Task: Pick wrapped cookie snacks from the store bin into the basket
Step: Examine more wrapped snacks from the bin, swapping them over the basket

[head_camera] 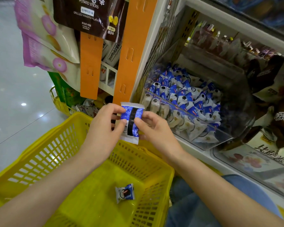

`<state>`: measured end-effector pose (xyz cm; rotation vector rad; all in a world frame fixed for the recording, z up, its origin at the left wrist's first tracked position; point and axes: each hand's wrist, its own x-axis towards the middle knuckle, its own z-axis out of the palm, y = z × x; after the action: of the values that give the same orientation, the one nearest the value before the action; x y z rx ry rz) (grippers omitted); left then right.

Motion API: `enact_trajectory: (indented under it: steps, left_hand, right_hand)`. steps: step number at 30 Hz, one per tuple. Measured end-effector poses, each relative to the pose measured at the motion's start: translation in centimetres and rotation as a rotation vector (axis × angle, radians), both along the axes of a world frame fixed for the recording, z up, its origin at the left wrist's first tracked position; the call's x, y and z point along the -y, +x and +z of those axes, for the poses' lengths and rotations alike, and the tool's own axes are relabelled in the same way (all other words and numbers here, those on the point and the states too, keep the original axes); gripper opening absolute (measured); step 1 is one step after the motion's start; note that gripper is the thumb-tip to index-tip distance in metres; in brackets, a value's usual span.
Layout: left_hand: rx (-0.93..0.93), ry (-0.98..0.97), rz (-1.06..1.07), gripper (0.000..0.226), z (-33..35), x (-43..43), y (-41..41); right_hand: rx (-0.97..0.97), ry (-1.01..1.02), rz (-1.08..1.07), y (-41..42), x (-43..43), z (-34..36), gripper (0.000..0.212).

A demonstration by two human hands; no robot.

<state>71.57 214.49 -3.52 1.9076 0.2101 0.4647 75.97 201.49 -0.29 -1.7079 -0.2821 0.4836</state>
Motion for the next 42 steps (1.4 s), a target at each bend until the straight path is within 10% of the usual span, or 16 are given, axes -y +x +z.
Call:
enact_trajectory:
  steps: [16,30,38,42]
  left_hand:
    - [0.012,-0.009,-0.153,0.047,-0.5,-0.1,-0.4]
    - [0.062,-0.012,-0.036,0.020,-1.0,-0.1,0.1]
    - [-0.161,-0.572,-0.092,0.025,0.0,0.6,0.9]
    - [-0.220,-0.442,-0.184,0.010,-0.5,0.9,1.0]
  right_hand:
    - [0.255,-0.131,0.042,0.0,0.0,-1.0,0.022]
    - [0.414,-0.187,0.102,-0.4,0.0,-1.4,0.030]
    - [0.307,-0.266,0.077,-0.1,0.1,-1.5,0.064]
    - [0.392,-0.307,0.027,0.3,0.7,-1.4,0.065]
